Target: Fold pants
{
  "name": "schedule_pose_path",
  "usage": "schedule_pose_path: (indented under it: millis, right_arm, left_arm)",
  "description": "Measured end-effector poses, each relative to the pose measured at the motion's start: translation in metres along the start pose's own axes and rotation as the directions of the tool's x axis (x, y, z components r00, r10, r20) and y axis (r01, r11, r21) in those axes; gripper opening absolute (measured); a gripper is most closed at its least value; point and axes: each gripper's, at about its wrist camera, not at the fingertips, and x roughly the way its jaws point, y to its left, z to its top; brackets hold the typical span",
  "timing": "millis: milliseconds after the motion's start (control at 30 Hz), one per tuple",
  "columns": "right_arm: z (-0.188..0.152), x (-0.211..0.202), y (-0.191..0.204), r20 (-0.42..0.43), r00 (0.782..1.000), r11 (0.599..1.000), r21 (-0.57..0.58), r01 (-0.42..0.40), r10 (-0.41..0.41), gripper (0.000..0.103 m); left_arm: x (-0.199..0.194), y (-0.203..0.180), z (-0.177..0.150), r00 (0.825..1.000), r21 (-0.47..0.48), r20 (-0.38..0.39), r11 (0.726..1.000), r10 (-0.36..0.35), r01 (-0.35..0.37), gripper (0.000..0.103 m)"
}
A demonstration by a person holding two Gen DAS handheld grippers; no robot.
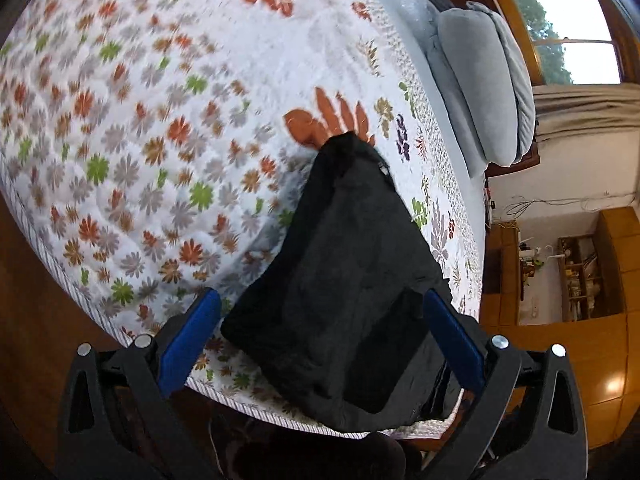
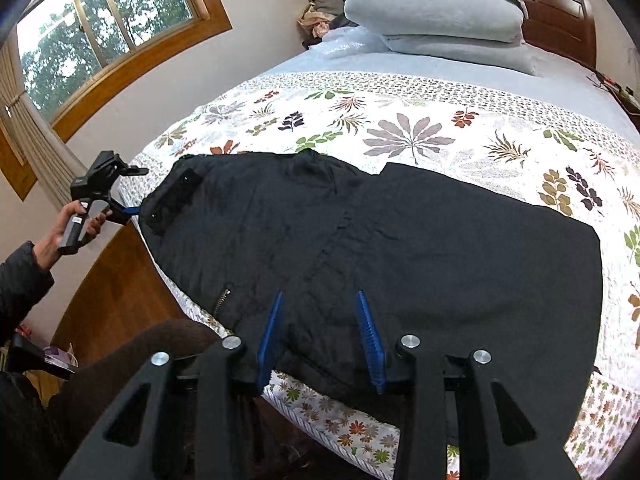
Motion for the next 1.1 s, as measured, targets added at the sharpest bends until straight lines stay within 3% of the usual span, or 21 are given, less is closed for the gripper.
schedule_pose_path:
  millis: [200,400,467,533,600,633,667,700,833,1100]
  right_arm:
    - [-0.001,0.005,0.004,-0.010,1.000,1.000,-0.004,-0.003,0.003,0.040]
    - [-0.001,0.010,0.003,-0.021,1.000,1.000,0.001,0.003,-0.003,0.042]
    - [-0.001,0.012,0.003,-0.026,1.000,1.000,0.003,0.009,-0.009,0.043]
    - [-0.002,0.013,0.003,-0.030,0.999,1.000,0.002,0.012,-0.011,0.048]
    - [-0.004,0.015,0.003,-0.034,0.999,1.000,-0.004,0.012,-0.012,0.049]
    - [-0.004,0.015,0.003,-0.036,0.999,1.000,-0.006,0.012,-0.013,0.049]
    - [-0.004,0.016,0.003,-0.038,0.999,1.000,-0.006,0.013,-0.013,0.049]
    - [-0.005,0.017,0.003,-0.040,0.999,1.000,-0.005,0.014,-0.015,0.050]
    - [-0.006,0.020,0.000,-0.054,0.998,1.000,0.009,0.019,-0.018,0.050]
    - [-0.004,0.015,-0.001,-0.041,0.999,1.000,0.012,0.023,-0.023,0.050]
  left_arm:
    - [0.023,0.014,-0.011,0.996,-0.017,-0.091,1.000,0.020,-0.022,0.101]
    - [0.036,0.010,-0.020,0.987,-0.038,-0.124,0.994,-0.106,0.102,0.099]
    - [0.040,0.006,-0.022,0.989,-0.009,-0.128,0.997,-0.076,0.076,0.097]
    - [0.042,0.005,-0.022,0.992,0.012,-0.124,0.999,-0.031,0.033,0.087]
    - [0.037,0.012,-0.024,0.995,-0.012,-0.097,1.000,-0.013,0.012,0.067]
    - [0.034,0.016,-0.025,0.996,-0.026,-0.084,0.999,-0.023,0.021,0.055]
    - [0.032,0.020,-0.026,0.996,-0.035,-0.076,0.998,-0.052,0.050,0.050]
    - [0.029,0.024,-0.027,0.994,-0.036,-0.070,0.996,-0.085,0.083,0.046]
    - [0.022,0.025,-0.034,0.993,-0.017,-0.045,0.994,-0.106,0.105,0.040]
    - [0.008,-0.020,-0.041,0.980,0.109,-0.003,0.974,-0.200,0.200,0.028]
